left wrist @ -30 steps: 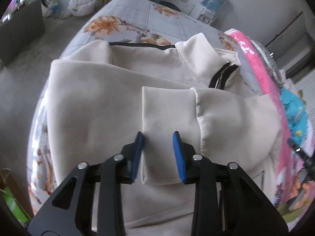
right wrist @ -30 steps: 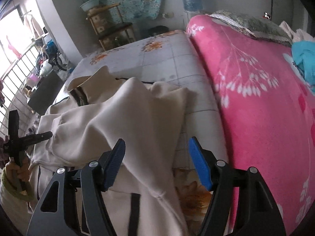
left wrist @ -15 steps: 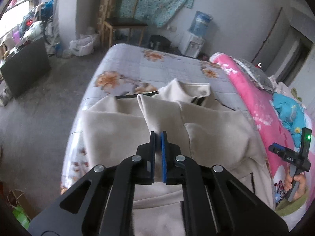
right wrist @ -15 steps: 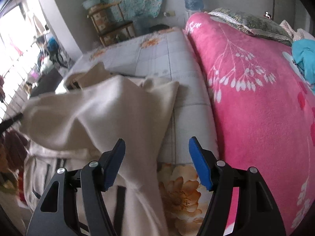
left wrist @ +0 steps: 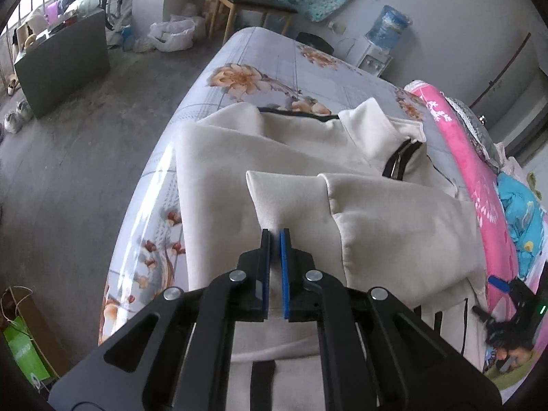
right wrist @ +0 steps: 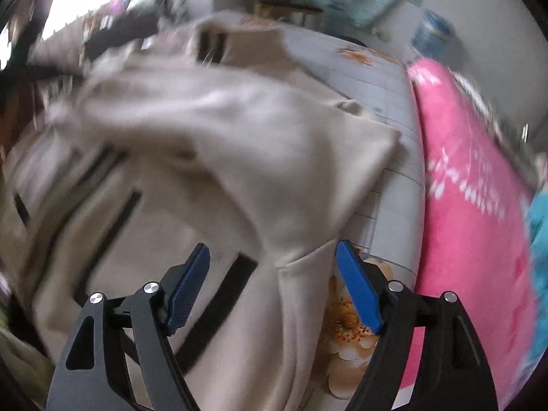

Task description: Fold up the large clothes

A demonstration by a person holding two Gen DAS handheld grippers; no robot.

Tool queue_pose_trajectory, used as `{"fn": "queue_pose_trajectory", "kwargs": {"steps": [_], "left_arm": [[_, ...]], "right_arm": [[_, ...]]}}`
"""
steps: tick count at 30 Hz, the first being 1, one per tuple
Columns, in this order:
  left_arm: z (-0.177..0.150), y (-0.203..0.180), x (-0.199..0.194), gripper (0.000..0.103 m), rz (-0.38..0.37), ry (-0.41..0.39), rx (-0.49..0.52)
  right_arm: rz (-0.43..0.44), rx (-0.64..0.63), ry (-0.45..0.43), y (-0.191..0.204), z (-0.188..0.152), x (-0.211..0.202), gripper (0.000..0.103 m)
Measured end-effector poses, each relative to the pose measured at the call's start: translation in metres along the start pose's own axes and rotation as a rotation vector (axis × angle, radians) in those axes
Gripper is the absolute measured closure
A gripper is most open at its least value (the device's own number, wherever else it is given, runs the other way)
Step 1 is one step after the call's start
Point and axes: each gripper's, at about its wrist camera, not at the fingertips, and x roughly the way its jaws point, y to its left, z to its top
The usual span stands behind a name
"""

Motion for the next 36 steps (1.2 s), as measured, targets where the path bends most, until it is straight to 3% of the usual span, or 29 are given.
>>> {"fn": "queue_pose_trajectory", "kwargs": {"steps": [3,10,13,16,19,23,25,27,28,30,32,34,36], "left_arm": [[0.005,-0.002,-0.006,0.098,-0.014,-0.026,-0.004],[0.028,-0.021,-0.045,0.098,-0.08,-0.115,0.011],[0.044,-0.035,-0.064,0.098,-0.109,-0.173,0.026],[0.056,-0.048,-0.077,0.098,-0.119,-0.219,0.052],[0.066,-0.06,-0.08,0.1,-0.101,-0.251,0.082],[0.071,-0.064,-0.076,0.1,-0.093,-0.254,0.097],[0.065,-0.06,-0.071,0.1,-0.071,-0.248,0.107],[0.051,-0.047,-0.061,0.1,-0.021,-0.227,0.118],[0.041,-0.039,-0.052,0.1,0.014,-0.203,0.124],[0.022,-0.021,-0.028,0.1,0.042,-0.135,0.114],[0.009,-0.007,-0.01,0.1,0.059,-0.086,0.103],[-0.004,0.006,0.005,0.1,0.052,-0.048,0.077],[-0.007,0.01,0.007,0.1,0.044,-0.049,0.073]], "right_arm": [[-0.155,-0.12,-0.001,0.023,0.003,0.01,0.028],[-0.301,-0.255,-0.083,0.052,0.012,0.013,0.039],[-0.387,-0.334,-0.086,0.062,0.015,0.025,0.048],[-0.481,-0.385,-0.121,0.065,0.014,0.025,0.066],[-0.497,-0.292,-0.188,0.047,0.018,0.004,0.079],[-0.432,-0.127,-0.245,0.016,0.025,-0.017,0.083],[-0.382,-0.109,-0.234,0.014,0.023,-0.014,0.083],[-0.238,-0.134,-0.165,0.019,0.021,-0.002,0.082],[-0.124,-0.145,-0.104,0.022,0.017,0.006,0.081],[-0.05,-0.166,-0.057,0.026,0.009,0.01,0.062],[0.002,-0.145,-0.057,0.018,0.004,0.003,0.057],[0.116,-0.047,-0.08,-0.004,0.005,-0.011,0.051],[0.2,0.077,-0.12,-0.031,0.01,-0.022,0.038]]}}
